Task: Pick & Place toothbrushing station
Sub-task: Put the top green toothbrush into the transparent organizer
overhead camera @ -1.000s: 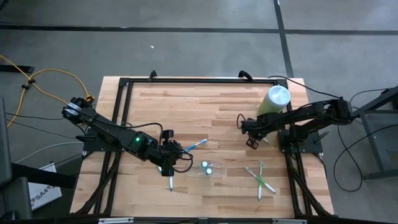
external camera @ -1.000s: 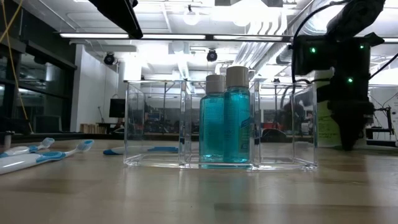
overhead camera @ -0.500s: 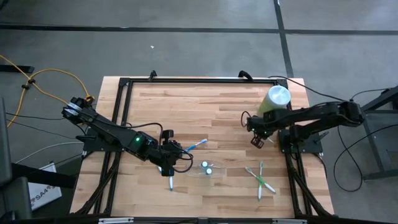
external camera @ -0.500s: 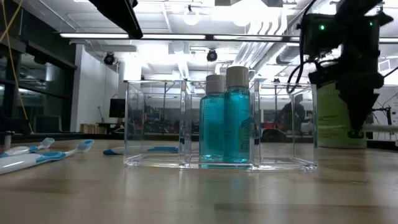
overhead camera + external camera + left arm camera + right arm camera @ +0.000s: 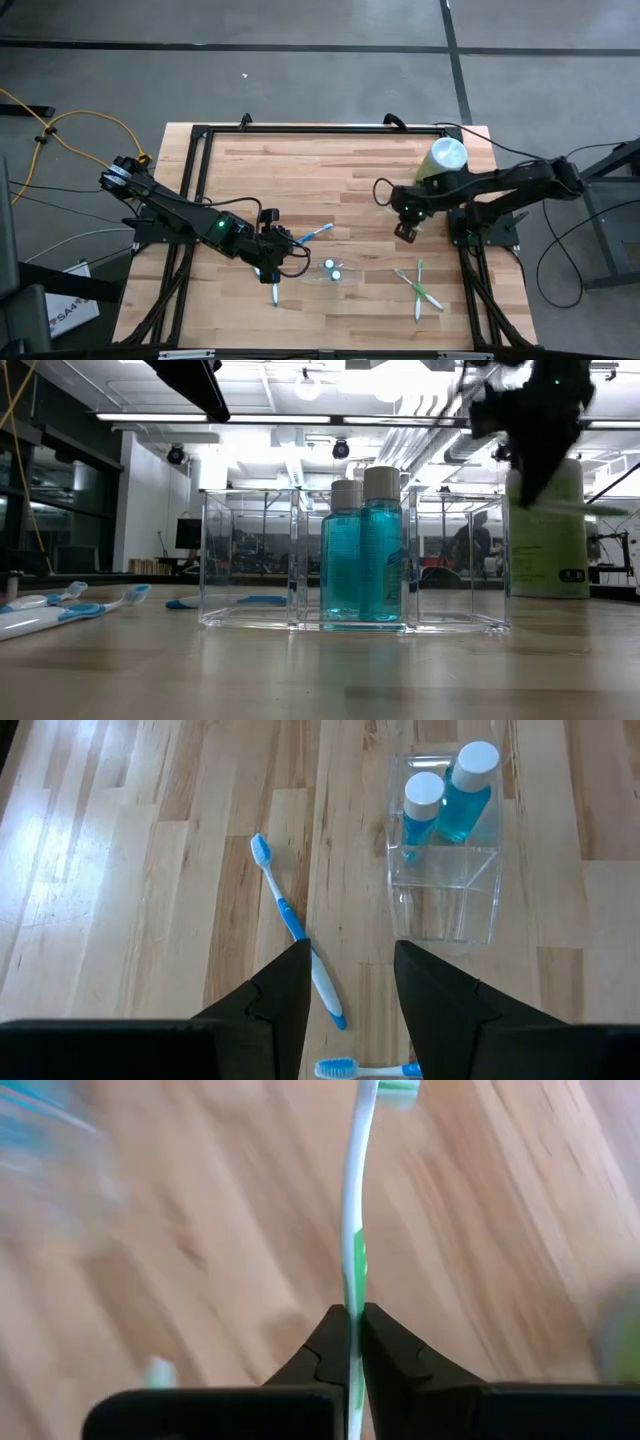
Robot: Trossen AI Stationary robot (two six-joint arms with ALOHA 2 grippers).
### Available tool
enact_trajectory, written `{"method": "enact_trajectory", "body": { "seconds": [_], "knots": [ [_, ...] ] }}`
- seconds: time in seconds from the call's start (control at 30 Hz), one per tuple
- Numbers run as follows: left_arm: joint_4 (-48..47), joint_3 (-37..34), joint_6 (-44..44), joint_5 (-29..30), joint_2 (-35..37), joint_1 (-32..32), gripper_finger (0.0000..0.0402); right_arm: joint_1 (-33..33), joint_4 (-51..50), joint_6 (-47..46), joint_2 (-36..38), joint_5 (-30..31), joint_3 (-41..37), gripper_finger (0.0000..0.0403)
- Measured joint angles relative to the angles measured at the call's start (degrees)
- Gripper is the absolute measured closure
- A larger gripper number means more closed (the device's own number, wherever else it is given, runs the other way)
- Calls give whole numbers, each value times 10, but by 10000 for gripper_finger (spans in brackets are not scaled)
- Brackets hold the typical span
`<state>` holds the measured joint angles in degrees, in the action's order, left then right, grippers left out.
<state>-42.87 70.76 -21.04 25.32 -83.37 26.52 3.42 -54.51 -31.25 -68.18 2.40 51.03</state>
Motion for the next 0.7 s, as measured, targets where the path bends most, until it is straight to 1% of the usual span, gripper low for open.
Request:
{"method": "enact_trajectory", "body": {
  "seconds": [0.23,0.47,0.6,0.7],
  "knots": [
    [0,0,0,0,0,0,263,59,170,45,0,11,20,399],
    [4,0,0,0,0,0,263,106,286,81,0,64,20,399],
    [34,0,13,1,0,0,263,137,368,116,-4,95,20,399],
    [77,0,49,1,0,0,263,162,428,152,-5,111,19,399]
  ]
}}
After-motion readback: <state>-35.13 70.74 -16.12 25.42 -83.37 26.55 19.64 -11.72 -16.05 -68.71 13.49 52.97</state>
